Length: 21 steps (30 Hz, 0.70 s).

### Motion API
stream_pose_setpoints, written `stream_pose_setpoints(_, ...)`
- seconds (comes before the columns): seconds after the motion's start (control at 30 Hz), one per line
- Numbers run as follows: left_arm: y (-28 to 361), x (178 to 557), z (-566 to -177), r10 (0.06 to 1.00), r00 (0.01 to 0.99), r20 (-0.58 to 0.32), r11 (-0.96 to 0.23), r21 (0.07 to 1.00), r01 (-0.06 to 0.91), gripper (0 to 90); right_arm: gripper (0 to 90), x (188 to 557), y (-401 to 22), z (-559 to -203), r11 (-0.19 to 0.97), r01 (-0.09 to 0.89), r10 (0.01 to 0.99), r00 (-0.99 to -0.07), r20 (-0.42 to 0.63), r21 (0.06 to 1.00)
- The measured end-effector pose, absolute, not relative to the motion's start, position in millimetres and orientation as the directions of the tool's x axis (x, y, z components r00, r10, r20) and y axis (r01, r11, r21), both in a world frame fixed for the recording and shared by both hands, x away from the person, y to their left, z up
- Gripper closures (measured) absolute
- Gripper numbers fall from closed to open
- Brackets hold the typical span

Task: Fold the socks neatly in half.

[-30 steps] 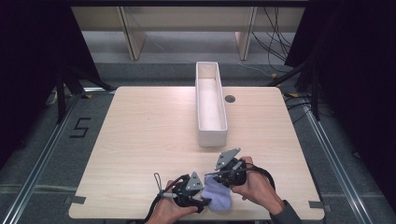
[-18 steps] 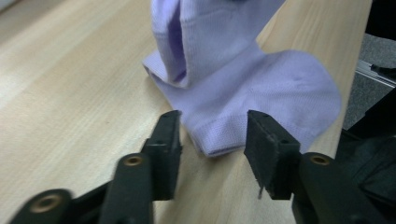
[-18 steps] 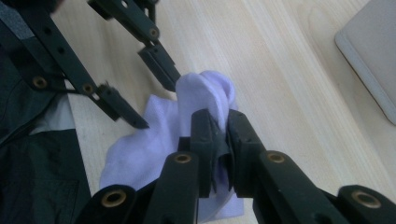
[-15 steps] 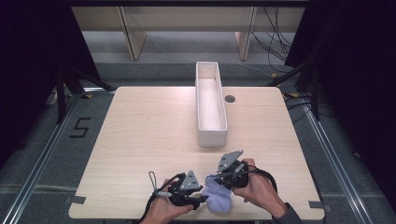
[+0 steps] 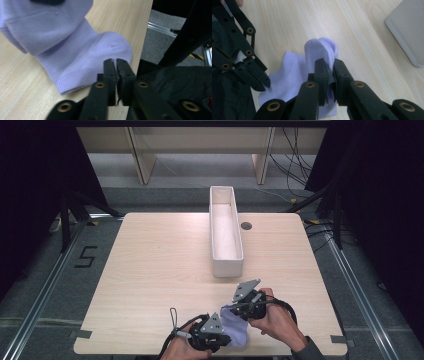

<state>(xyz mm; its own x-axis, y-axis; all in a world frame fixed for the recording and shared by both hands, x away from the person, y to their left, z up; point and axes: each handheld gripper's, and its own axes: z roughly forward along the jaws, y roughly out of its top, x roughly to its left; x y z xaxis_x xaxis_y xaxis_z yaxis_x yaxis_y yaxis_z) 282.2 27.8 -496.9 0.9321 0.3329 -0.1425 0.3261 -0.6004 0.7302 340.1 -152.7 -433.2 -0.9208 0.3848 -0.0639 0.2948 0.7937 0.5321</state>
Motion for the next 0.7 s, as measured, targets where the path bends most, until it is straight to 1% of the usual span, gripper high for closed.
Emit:
stream_pose_setpoints(0.13,24,283,-500,0.327,0.935,-0.138,-0.618,0.717,0.322,89.7,82.9,340,-152,-433,0.798,0.285,0.38,-0.922,-0.077,0.532)
stream_pose_setpoints(0.23,23,284,-502,0.319,0.938,-0.135,-0.631,0.708,0.317,89.7,83.0,340,-152,-433,0.796,0.289,0.378,-0.924,-0.064,0.531)
stream_pose_setpoints(0.37,20,285,-505,0.338,0.93,-0.146,-0.614,0.715,0.335,89.7,82.9,339,-152,-433,0.801,0.283,0.376,-0.923,-0.077,0.527)
stream_pose_setpoints(0.4,20,286,-504,0.339,0.932,-0.131,-0.622,0.712,0.326,89.8,82.8,338,-151,-433,0.8,0.288,0.379,-0.922,-0.073,0.526)
stream_pose_setpoints(0.47,18,286,-504,0.357,0.924,-0.134,-0.617,0.709,0.341,89.8,82.6,335,-151,-432,0.801,0.292,0.384,-0.92,-0.076,0.523)
stream_pose_setpoints(0.53,17,288,-505,0.357,0.925,-0.127,-0.616,0.713,0.336,89.8,82.0,332,-151,-432,0.797,0.297,0.389,-0.918,-0.072,0.525)
stream_pose_setpoints(0.57,17,288,-505,0.364,0.922,-0.135,-0.611,0.713,0.345,89.8,81.5,332,-151,-432,0.803,0.283,0.377,-0.923,-0.08,0.525)
stream_pose_setpoints(0.63,16,288,-505,0.363,0.923,-0.13,-0.61,0.715,0.341,89.8,80.3,331,-151,-435,0.798,0.303,0.391,-0.918,-0.065,0.522)
stream_pose_setpoints(0.67,16,287,-506,0.375,0.916,-0.144,-0.598,0.717,0.358,89.8,80.1,329,-150,-437,0.793,0.317,0.403,-0.913,-0.058,0.519)
stream_pose_setpoints(0.7,16,287,-507,0.373,0.915,-0.152,-0.59,0.723,0.36,89.8,79.5,329,-150,-438,0.801,0.307,0.388,-0.92,-0.056,0.513)
